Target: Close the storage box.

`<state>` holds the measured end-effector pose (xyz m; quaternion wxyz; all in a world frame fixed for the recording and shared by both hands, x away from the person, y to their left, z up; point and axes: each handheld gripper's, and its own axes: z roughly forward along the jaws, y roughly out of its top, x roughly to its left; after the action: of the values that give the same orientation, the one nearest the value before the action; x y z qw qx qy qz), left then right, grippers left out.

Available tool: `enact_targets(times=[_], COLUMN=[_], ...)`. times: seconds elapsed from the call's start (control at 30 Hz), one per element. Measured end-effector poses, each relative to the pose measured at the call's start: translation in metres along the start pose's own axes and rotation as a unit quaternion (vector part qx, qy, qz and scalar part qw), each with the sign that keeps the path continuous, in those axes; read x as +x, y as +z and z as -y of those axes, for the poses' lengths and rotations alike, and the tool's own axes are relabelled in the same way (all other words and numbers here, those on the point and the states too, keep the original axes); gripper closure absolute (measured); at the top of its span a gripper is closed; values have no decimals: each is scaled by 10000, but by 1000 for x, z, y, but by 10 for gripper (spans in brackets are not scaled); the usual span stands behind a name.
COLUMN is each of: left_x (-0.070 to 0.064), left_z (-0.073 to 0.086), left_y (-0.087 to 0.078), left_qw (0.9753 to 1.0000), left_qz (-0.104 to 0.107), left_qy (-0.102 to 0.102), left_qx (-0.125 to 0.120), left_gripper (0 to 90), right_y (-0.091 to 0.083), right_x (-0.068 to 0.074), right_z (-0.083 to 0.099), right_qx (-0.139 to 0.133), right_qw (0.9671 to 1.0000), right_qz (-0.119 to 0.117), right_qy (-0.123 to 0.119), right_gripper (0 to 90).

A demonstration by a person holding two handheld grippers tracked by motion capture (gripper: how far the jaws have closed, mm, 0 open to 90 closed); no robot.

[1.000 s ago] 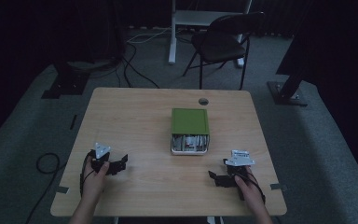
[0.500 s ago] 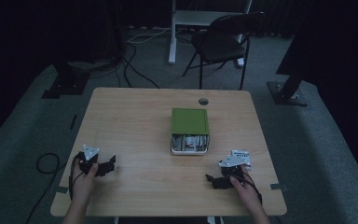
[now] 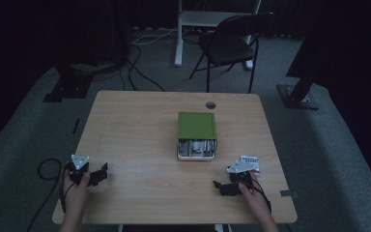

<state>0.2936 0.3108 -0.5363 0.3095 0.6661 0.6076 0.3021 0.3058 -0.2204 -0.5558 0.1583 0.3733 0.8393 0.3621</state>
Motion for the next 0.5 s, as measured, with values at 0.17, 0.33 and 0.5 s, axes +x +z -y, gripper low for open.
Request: enact_targets(times=[0.17, 0.33, 0.5], left_x=[9, 12, 16], left_z=[5, 9, 13], left_y=[-6, -3, 0], left_qw=[9995, 9989, 9975], left_qz=[-182, -272, -387], left_qy=[-229, -376, -320], left_qx=[104, 113, 498], left_gripper=[100, 100, 100], right_y=[0, 0, 0], right_x=[0, 0, 0], right_z=[0, 0, 0], right_qx=[-1, 0, 1], right_qw=[10000, 10000, 10000], right_qz=[0, 2, 4], right_qy=[0, 7, 14], right_gripper=[131, 131, 131])
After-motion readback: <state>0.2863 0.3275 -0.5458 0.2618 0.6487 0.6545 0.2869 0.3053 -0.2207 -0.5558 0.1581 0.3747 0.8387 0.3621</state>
